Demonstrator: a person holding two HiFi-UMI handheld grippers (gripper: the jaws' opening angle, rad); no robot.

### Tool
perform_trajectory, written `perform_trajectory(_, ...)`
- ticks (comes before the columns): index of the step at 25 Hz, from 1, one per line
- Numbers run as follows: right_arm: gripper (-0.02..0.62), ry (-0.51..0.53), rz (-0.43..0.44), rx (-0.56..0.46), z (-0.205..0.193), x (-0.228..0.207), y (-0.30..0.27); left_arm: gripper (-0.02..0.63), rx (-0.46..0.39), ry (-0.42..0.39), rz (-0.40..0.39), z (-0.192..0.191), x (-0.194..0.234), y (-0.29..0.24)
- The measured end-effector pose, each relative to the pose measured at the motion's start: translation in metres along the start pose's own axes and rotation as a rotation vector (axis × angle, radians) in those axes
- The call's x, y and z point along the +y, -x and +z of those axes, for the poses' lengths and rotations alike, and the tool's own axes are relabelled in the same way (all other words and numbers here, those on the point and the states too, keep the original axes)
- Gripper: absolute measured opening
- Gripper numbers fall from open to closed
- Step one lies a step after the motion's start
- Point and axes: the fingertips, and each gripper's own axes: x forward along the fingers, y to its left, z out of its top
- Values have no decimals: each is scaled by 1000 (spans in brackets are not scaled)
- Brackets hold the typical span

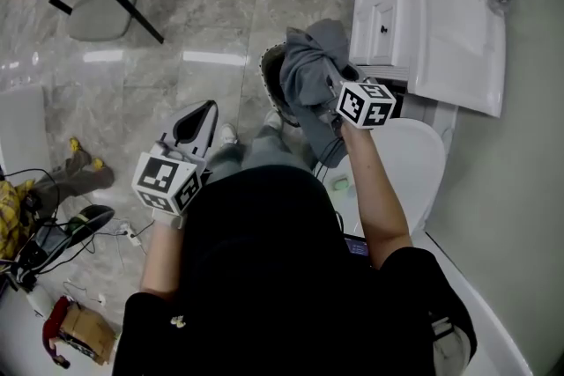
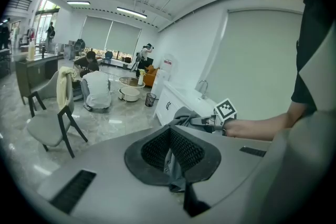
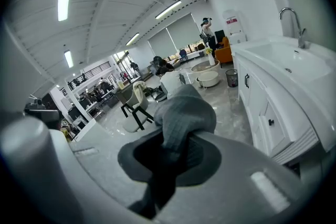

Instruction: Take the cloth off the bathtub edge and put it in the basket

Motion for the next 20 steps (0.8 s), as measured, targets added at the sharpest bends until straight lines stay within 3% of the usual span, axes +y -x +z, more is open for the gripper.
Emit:
perform_trajectory(4,41,-5,-15,35,-45,-34,6,12,18,6,11,-29,-26,-9)
perform_trajectory(9,43,-16,-44,121,-73,-35,-32,12,60,28,9,-28,4,-5)
perform_trajectory(20,43,-21,-68,292,-179,-80,-87,12,149,42,33,-79,5,-15)
